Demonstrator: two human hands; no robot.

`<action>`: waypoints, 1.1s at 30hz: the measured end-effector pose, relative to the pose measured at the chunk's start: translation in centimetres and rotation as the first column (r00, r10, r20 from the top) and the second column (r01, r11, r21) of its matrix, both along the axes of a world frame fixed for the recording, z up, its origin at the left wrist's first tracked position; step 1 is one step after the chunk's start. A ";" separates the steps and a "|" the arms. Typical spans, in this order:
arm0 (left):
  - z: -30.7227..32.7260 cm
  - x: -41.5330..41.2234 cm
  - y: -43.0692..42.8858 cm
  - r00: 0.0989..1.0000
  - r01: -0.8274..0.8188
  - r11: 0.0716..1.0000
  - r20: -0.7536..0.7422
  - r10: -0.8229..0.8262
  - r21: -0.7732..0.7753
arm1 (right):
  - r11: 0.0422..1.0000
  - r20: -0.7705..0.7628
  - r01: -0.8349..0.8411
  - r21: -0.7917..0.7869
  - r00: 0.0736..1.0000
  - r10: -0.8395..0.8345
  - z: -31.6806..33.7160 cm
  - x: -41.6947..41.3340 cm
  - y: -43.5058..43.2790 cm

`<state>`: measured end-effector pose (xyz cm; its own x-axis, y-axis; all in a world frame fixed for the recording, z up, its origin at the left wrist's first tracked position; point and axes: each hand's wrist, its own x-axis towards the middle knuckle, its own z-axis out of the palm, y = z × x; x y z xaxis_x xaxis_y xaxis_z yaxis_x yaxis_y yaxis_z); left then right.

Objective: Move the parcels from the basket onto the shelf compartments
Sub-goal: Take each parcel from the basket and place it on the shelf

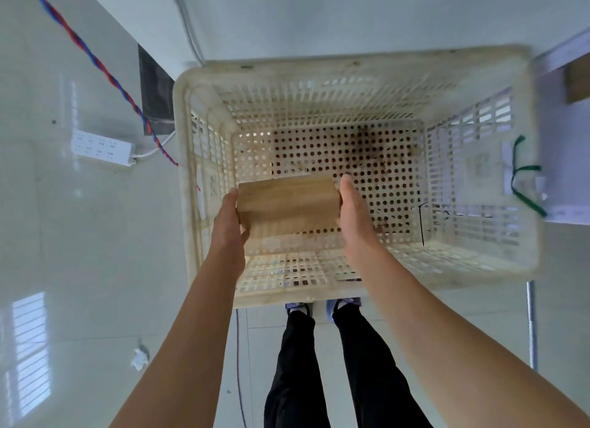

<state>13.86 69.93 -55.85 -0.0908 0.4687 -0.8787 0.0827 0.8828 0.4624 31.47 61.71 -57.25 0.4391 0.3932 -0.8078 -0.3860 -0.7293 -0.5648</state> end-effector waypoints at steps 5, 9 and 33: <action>8.8 1.5 1.8 0.991 -0.060 0.979 0.128 0.035 0.195 | 0.983 0.087 0.069 0.172 0.993 -0.085 8.5 2.2 1.2; 16.5 2.3 2.5 0.980 0.022 0.926 0.177 -0.095 0.377 | 0.949 0.127 0.087 0.302 0.983 -0.130 16.4 3.2 1.9; 42.4 4.8 1.3 0.881 -0.003 0.640 0.305 -0.362 0.768 | 0.690 0.177 0.103 0.716 0.930 -0.322 42.6 7.7 0.5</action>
